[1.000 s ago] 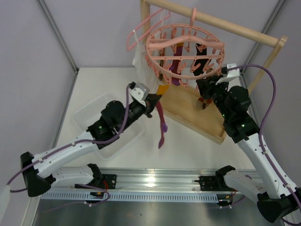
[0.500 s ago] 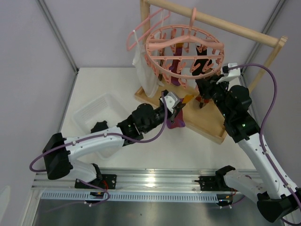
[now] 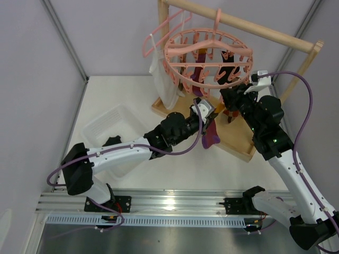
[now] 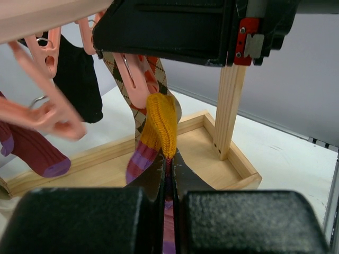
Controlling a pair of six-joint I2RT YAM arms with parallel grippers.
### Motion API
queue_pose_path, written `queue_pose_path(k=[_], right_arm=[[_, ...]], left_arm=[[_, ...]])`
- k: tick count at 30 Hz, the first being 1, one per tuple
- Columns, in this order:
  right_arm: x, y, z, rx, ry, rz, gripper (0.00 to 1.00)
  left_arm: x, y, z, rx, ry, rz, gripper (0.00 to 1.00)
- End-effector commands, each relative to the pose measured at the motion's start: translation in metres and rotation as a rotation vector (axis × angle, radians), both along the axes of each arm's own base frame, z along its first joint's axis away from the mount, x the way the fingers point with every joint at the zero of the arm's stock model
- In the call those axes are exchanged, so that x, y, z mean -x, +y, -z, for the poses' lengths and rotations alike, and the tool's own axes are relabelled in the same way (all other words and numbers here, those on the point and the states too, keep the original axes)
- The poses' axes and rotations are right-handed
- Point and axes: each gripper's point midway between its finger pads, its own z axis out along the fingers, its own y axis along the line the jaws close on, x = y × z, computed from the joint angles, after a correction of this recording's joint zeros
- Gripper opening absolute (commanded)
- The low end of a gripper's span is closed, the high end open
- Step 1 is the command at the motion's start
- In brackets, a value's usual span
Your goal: Clip the socks to the hanger
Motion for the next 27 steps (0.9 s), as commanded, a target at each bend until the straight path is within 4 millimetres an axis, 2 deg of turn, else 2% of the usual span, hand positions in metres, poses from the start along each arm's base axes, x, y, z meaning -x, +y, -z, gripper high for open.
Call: queue_pose_path(k=[1,8,13,27], right_arm=[[0.006,-0.004,-0.026,-0.037,-0.050,0.006,0.00],[0.007,-0.004,-0.028,-0.042,-0.056,0.000,0.00],[0.008,-0.003,-0.029,-0.044,-0.057,-0.005,0.00],[0.008,-0.004,-0.025,-0.036,-0.043,-0.003,0.00]], left_arm=[[0.002,-0.008,-0.037,0.081,-0.039,0.017,0.01],[-0.003,-0.013,-0.024,0.046,-0.021,0.004,0.01],[-0.008,-0.015,-0.024,0.035,-0.027,-0.015,0.01],[-0.017,-0.012,-0.039,0.057,-0.054,-0.067,0.01]])
